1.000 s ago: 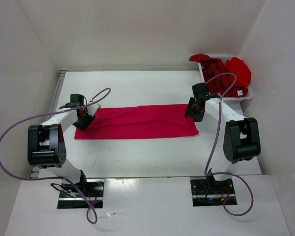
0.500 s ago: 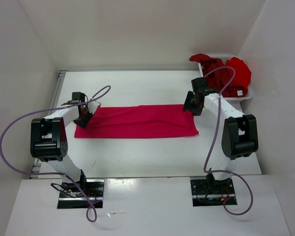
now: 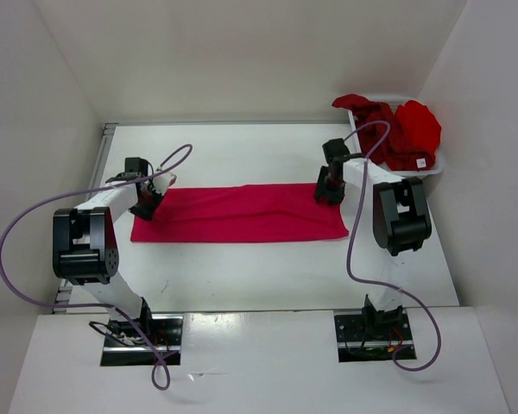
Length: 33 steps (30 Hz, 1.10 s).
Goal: Fold and stack the t-shirts
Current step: Fold the other side of the tshirt into a rectangle
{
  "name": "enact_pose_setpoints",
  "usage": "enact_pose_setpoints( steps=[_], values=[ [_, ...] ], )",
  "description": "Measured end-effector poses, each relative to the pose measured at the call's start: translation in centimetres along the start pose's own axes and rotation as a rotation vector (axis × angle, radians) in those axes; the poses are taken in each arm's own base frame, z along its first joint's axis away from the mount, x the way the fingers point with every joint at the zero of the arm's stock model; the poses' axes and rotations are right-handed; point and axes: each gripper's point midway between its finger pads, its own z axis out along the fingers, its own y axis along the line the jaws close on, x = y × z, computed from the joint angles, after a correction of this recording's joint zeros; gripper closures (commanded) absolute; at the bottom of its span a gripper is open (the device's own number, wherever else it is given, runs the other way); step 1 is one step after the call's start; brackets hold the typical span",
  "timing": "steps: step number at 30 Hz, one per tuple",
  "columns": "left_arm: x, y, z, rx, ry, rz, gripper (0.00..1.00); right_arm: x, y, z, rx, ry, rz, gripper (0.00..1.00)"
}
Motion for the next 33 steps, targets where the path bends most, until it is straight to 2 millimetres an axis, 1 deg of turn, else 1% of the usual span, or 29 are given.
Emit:
enact_pose_setpoints(
  steps=[2,3,4,6,8,10,12,14,15,17,21,23,24,27,28,30,33],
  values=[
    [0.0,0.0,0.0,0.001,0.0,0.0,0.97,0.0,0.2,0.2,-0.003,0.001,-0.009,0.64],
    [0.0,0.0,0.0,0.002,0.0,0.0,0.99,0.0,0.4,0.3,-0.006,0.002,-0.013,0.78],
    [0.0,0.0,0.0,0.002,0.0,0.0,0.99,0.0,0.5,0.3,-0.007,0.002,-0.019,0.84],
    [0.0,0.0,0.0,0.002,0.0,-0.001,1.0,0.0,0.6,0.3,-0.006,-0.001,-0.019,0.95],
    [-0.1,0.0,-0.1,0.002,0.0,0.0,1.0,-0.2,0.6,0.3,0.0,-0.007,-0.017,0.99],
    [-0.3,0.2,-0.3,-0.001,-0.005,-0.001,1.0,-0.3,0.5,0.2,0.007,-0.011,-0.015,1.0],
    [-1.1,0.7,-0.6,-0.012,-0.02,-0.002,1.0,-0.6,0.4,0.0,0.015,-0.019,-0.017,1.0],
    [-2.3,1.5,-1.2,-0.034,-0.046,-0.003,1.0,-1.4,0.5,-0.5,0.021,-0.035,-0.022,1.0],
    [-3.2,2.0,-1.6,-0.046,-0.065,-0.003,1.0,-2.1,0.7,-0.9,0.023,-0.051,-0.024,1.0],
    [-4.8,3.0,-2.4,-0.074,-0.105,-0.007,1.0,-3.8,1.3,-1.8,0.016,-0.094,-0.027,1.0],
    [-8.2,5.2,-3.6,-0.129,-0.175,-0.037,1.0,-8.4,3.2,-4.7,-0.023,-0.208,-0.029,1.0],
    [-10.1,6.6,-3.5,-0.163,-0.206,-0.06,1.0,-11.3,4.5,-6.4,-0.047,-0.279,-0.029,1.0],
    [-11.0,7.3,-3.3,-0.186,-0.22,-0.07,1.0,-13.1,5.2,-7.3,-0.058,-0.324,-0.026,1.0],
    [-13.1,9.2,-2.9,-0.243,-0.253,-0.121,1.0,-17.0,6.7,-9.3,-0.085,-0.422,-0.017,1.0],
    [-13.8,9.7,-2.8,-0.258,-0.269,-0.134,1.0,-17.8,7.1,-9.8,-0.092,-0.445,-0.014,1.0],
    [-15.0,10.3,-3.0,-0.275,-0.304,-0.161,1.0,-18.9,7.6,-10.7,-0.106,-0.474,-0.012,1.0],
    [-15.7,10.2,-3.1,-0.289,-0.326,-0.17,1.0,-19.0,7.6,-11.0,-0.108,-0.478,-0.015,1.0]
  ],
)
